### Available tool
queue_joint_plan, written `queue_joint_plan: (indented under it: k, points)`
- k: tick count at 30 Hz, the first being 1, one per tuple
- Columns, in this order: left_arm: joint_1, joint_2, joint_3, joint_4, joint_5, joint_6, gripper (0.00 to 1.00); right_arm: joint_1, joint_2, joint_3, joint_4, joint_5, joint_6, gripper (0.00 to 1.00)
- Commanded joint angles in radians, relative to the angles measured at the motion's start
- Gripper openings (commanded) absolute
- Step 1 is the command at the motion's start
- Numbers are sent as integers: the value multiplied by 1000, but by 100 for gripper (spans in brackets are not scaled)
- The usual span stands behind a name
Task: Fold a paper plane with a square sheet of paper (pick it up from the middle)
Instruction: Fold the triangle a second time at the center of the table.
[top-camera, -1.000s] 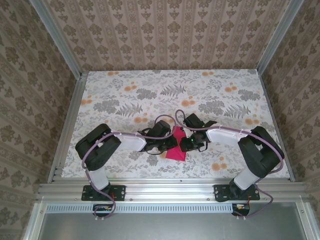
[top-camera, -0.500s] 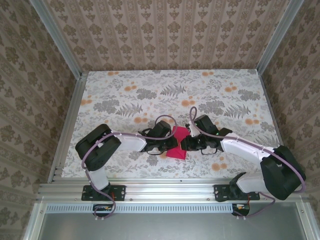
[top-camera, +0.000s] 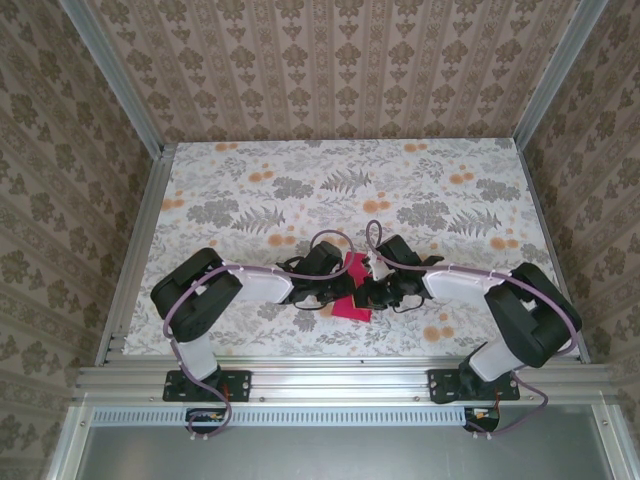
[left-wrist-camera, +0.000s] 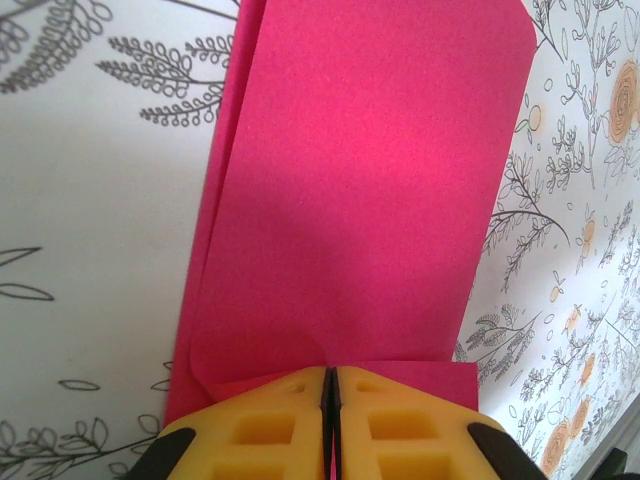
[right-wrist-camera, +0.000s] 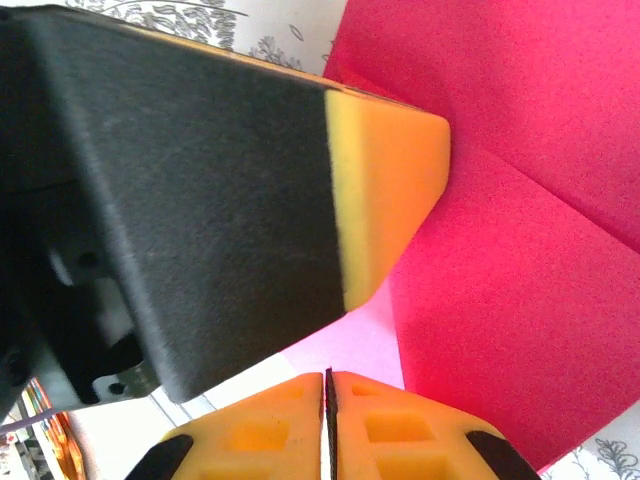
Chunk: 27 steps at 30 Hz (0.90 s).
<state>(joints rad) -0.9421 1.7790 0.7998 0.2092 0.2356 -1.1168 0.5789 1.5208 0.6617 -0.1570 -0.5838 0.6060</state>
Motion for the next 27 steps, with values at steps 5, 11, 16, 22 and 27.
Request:
queue_joint_plan:
  k: [5,11,16,22,27]
  points:
    - [-10,0,-1,-107,-19,38,12,4,43,29,-82,28,-38,12]
    - [-9,0,1,-115,-22,43,12,3,51,15,-100,42,-57,13]
    - [-11,4,2,-118,-22,42,12,4,76,8,-122,72,-80,14]
    - [-11,8,2,-124,-24,43,12,4,105,-8,-138,101,-101,15]
    - [-12,11,9,-137,-23,46,11,4,56,-7,-166,98,-107,16]
